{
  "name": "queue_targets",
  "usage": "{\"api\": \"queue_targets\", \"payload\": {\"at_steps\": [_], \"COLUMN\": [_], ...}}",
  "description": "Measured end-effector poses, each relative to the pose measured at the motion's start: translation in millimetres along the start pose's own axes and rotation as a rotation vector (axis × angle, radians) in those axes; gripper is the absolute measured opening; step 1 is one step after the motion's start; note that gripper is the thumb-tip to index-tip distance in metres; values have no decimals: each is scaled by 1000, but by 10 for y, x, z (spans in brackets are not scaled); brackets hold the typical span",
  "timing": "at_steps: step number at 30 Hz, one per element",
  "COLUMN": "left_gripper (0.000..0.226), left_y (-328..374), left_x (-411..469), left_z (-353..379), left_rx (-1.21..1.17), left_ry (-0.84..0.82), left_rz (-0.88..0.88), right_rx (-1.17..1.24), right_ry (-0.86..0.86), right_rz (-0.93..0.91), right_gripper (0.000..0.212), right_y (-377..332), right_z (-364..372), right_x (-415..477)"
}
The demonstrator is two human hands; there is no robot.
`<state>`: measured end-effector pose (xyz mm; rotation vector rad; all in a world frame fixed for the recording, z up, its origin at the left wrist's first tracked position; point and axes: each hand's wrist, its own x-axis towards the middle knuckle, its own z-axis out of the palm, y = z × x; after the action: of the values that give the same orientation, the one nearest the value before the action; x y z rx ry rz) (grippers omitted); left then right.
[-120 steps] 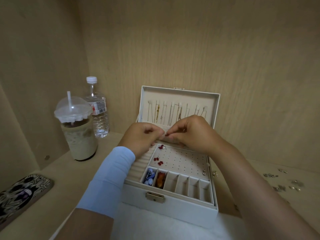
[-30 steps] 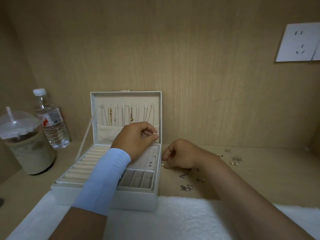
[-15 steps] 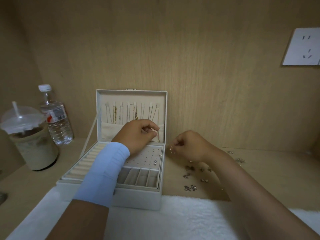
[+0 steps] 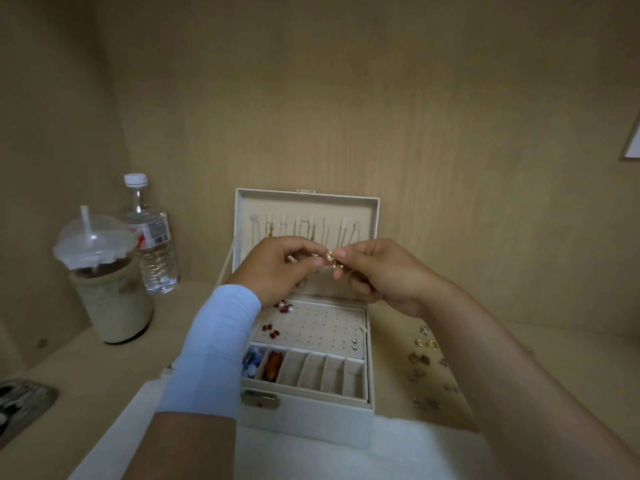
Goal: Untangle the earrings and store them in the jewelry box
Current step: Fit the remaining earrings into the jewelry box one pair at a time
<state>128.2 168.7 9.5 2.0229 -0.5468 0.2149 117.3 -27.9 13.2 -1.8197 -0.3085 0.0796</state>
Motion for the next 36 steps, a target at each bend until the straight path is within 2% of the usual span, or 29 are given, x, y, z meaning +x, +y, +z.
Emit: {"api": "queue_targets", "payload": {"at_steps": [8, 11, 14, 16, 20, 26, 30, 36], "left_gripper": [7, 5, 7, 8, 8, 9, 11, 17], "left_y": [-196, -241, -289, -323, -327, -352, -408, -411], "left_x": [9, 37, 63, 70, 55, 41, 58, 65], "left_z": [-174, -164, -146, -151, -153, -210, -291, -282], "left_rx": [-9, 44, 77, 83, 81, 107, 139, 106], "left_ry": [-5, -30, -40, -20, -31, -64, 15, 19], "left_rz": [-47, -84, -115, -137, -173, -235, -243, -238], "right_rx": [39, -9, -75, -94, -98, -288, -611, -858], "right_ry": [-69, -30, 83, 100, 38, 151, 81, 91], "right_rz": [88, 104, 36, -39, -140, -221, -215, -258], "right_gripper": [35, 33, 21, 14, 24, 12, 13, 11], "right_y": [-39, 15, 87, 119, 190, 314, 347, 296], "right_z": [205, 228, 239, 259, 313, 341, 386, 488], "right_x": [161, 197, 263, 273, 299, 337, 341, 316]}}
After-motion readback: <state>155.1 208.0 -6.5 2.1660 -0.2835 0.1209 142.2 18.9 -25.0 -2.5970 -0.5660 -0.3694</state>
